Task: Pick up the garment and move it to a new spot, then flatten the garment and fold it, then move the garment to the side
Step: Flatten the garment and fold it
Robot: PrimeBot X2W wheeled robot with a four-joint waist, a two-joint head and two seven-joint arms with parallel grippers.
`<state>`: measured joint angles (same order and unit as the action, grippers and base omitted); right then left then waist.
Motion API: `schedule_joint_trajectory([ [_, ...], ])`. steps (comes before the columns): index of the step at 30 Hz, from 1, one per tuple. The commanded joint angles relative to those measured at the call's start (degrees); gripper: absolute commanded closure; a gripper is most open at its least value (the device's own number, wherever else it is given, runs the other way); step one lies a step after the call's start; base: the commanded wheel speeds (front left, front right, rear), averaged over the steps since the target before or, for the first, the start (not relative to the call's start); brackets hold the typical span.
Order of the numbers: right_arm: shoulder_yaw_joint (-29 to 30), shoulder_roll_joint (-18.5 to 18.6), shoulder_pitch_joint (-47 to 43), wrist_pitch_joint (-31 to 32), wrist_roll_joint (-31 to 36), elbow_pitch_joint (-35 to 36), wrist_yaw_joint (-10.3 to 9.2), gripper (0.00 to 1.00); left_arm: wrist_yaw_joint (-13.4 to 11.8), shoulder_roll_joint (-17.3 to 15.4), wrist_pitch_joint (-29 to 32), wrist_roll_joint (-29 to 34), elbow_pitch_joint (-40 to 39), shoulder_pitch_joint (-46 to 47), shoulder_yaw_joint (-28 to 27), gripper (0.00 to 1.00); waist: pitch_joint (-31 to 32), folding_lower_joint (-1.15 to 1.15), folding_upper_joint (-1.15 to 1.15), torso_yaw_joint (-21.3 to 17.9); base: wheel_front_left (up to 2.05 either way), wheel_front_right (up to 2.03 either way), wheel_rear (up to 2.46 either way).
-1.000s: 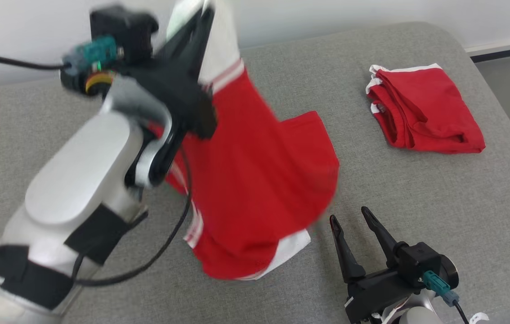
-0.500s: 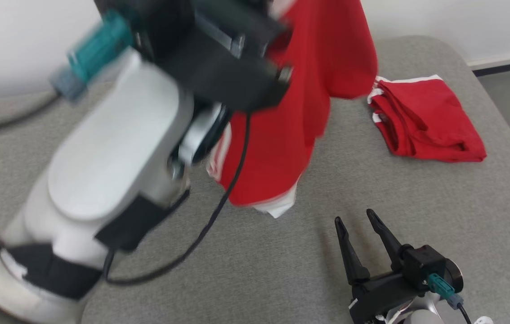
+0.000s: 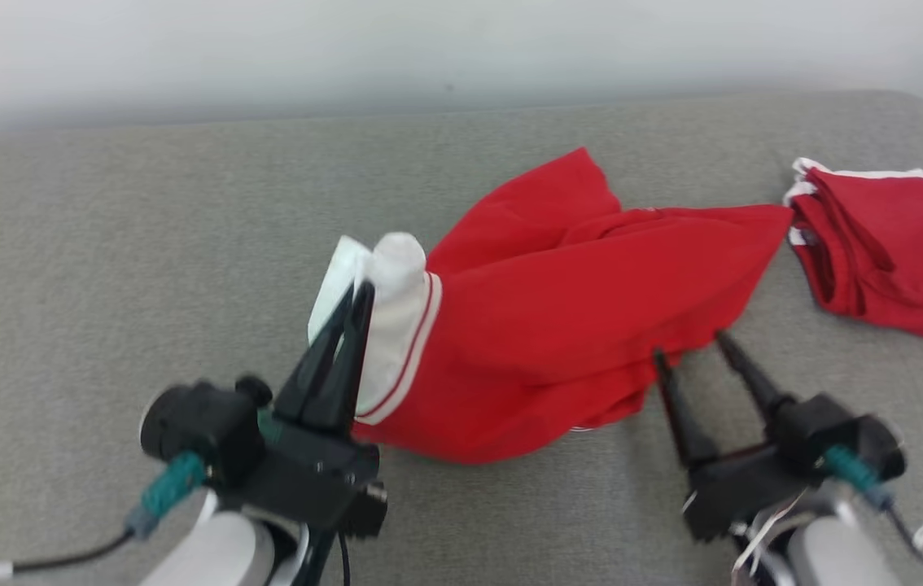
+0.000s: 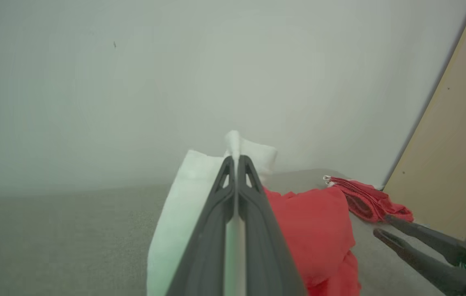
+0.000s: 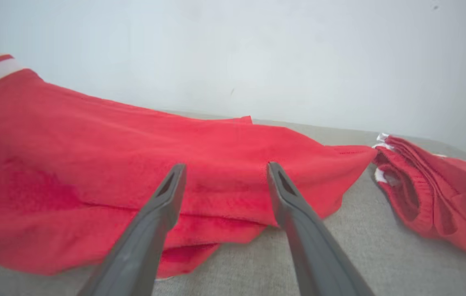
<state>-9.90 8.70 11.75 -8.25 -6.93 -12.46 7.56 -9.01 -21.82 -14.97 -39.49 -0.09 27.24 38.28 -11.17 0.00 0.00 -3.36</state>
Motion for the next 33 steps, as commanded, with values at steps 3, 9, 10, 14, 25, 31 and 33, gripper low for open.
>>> schedule_joint_trajectory([
  [3,1.85,1.68,2.17,5.55,-0.14,3.1,-0.14,0.0,1.14,1.64,-0.23,4.28,-1.78,-6.61,-1.78,1.0,0.61,0.0,0.0,2.94,0.0,0.0,0.0],
  [9,5.68,4.15,9.79,21.33,0.81,5.26,-0.13,0.0,5.73,6.95,-0.25,9.1,-1.78,-15.27,-4.63,1.0,1.17,0.0,0.0,4.59,0.0,0.0,0.0],
  [10,6.47,4.02,11.79,24.1,1.12,4.38,-0.14,0.0,6.83,7.93,-0.25,10.17,-1.82,-15.64,-4.92,1.0,1.15,0.0,0.0,4.92,0.0,0.0,0.0],
  [14,9.31,2.87,18.62,33.19,3.38,-2.3,-0.14,0.0,11.12,10.81,-0.25,13.15,-0.72,-17.02,-5.34,1.0,0.69,0.0,0.0,6.15,0.0,0.0,0.0],
  [25,15.17,2.62,29.78,41.09,10.72,-23.57,-0.14,0.0,15.86,14.53,-0.26,16.7,3.23,-16.76,-4.44,1.0,-2.23,0.0,0.0,11.0,0.0,0.0,0.0],
  [31,15.52,2.16,31.35,39.74,12.42,-28.69,-0.14,0.77,16.43,15.19,-0.27,17.2,4.11,-16.77,-5.65,1.0,-2.99,0.0,0.0,11.46,0.0,0.0,0.0],
  [33,14.95,2.2,31.75,38.13,12.53,-28.76,-0.14,1.0,16.52,15.19,-0.27,17.49,4.25,-16.72,-6.39,1.0,-2.89,0.0,0.0,10.97,0.0,0.0,0.0],
])
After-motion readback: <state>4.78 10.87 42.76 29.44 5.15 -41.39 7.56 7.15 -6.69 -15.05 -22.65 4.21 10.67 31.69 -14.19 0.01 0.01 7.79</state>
